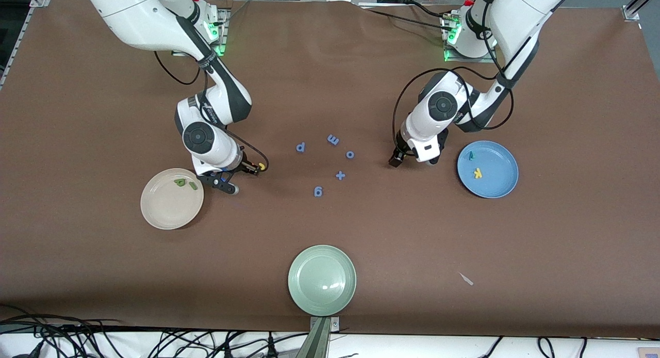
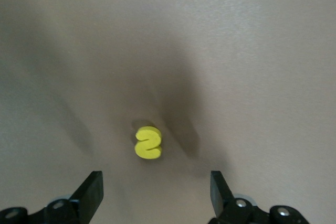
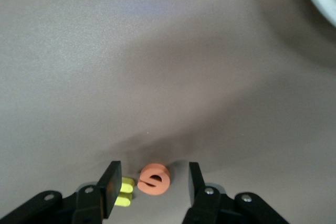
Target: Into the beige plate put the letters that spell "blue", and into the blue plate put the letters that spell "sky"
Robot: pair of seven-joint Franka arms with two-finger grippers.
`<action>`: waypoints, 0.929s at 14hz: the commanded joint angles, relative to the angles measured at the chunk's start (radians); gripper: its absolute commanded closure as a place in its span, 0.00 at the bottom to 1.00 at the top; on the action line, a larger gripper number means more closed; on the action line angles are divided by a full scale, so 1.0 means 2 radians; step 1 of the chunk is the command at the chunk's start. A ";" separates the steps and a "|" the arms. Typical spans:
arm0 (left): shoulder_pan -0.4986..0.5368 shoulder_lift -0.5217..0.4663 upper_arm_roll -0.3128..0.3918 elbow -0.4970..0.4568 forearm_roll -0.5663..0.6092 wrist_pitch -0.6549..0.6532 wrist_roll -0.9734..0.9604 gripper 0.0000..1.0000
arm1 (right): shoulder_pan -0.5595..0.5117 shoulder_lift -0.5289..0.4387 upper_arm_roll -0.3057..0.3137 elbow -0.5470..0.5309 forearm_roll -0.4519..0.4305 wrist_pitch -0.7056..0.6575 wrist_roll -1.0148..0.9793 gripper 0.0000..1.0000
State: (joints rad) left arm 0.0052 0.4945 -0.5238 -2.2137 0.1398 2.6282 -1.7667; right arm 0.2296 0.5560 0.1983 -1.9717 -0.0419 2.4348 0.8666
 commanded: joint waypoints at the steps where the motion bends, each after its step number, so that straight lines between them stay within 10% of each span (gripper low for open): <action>1: -0.010 0.001 0.013 0.005 0.035 -0.013 -0.014 0.16 | 0.011 0.000 0.001 -0.023 -0.009 0.034 0.027 0.40; 8: -0.008 0.007 0.013 0.006 0.053 -0.020 -0.013 0.39 | 0.012 -0.009 0.000 -0.039 -0.010 0.034 0.028 0.44; 13: -0.010 0.007 0.013 0.005 0.053 -0.031 -0.011 0.48 | 0.011 -0.012 0.000 -0.043 -0.010 0.034 0.028 0.75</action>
State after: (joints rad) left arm -0.0042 0.5072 -0.5034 -2.2130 0.2148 2.5979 -1.7696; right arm 0.2507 0.5506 0.1984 -2.0139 -0.0470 2.4889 0.9018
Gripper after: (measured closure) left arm 0.436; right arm 0.612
